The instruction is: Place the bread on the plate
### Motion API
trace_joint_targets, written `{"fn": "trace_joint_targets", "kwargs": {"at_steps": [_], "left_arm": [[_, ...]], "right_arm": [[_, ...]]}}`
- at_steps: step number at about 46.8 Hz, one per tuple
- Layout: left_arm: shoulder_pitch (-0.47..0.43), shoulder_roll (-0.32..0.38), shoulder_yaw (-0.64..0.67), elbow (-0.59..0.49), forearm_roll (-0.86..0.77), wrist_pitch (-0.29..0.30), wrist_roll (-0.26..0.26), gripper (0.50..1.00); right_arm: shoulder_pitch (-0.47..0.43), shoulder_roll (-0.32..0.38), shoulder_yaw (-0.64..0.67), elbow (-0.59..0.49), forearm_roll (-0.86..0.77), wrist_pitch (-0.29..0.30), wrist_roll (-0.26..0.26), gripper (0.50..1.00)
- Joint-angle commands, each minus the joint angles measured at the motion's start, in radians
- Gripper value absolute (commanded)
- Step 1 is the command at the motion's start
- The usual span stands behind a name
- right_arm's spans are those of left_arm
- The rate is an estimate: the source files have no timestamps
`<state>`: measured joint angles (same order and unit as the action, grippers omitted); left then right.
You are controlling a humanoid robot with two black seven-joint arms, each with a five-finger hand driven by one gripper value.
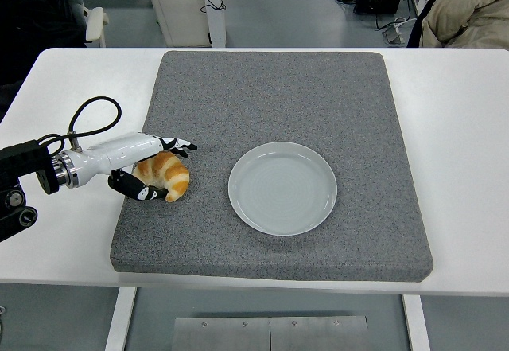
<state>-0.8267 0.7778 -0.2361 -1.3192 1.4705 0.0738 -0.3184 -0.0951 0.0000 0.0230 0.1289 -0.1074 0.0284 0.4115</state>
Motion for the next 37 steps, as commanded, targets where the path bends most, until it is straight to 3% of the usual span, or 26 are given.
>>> {"fn": "trace_joint_targets", "kwargs": {"at_steps": [1, 8, 19, 30, 37], "left_arm": [[0.001, 0.001, 0.0, 0.0, 0.001, 0.001, -0.004, 0.787], [0.001, 0.001, 0.001, 0.002, 0.001, 0.001, -0.005, 0.725], [0.003, 0.0, 0.004, 0.021, 0.01, 0.011, -0.019, 0.668], [-0.002, 0.001, 0.004, 0.021, 0.034, 0.011, -0.031, 0.555], [-0.019, 0.001, -0.009, 0.02, 0.019, 0.011, -0.044, 0.539]], "right_arm": [[0.0, 0.0, 0.0, 0.0, 0.0, -0.001, 0.0, 1.0], [0.0, 0.0, 0.0, 0.0, 0.0, -0.001, 0.0, 1.0], [0.0, 0.0, 0.0, 0.0, 0.0, -0.001, 0.0, 1.0], [0.0, 0.0, 0.0, 0.0, 0.0, 0.001, 0.0, 1.0], [0.0, 0.0, 0.0, 0.0, 0.0, -0.001, 0.0, 1.0]]}}
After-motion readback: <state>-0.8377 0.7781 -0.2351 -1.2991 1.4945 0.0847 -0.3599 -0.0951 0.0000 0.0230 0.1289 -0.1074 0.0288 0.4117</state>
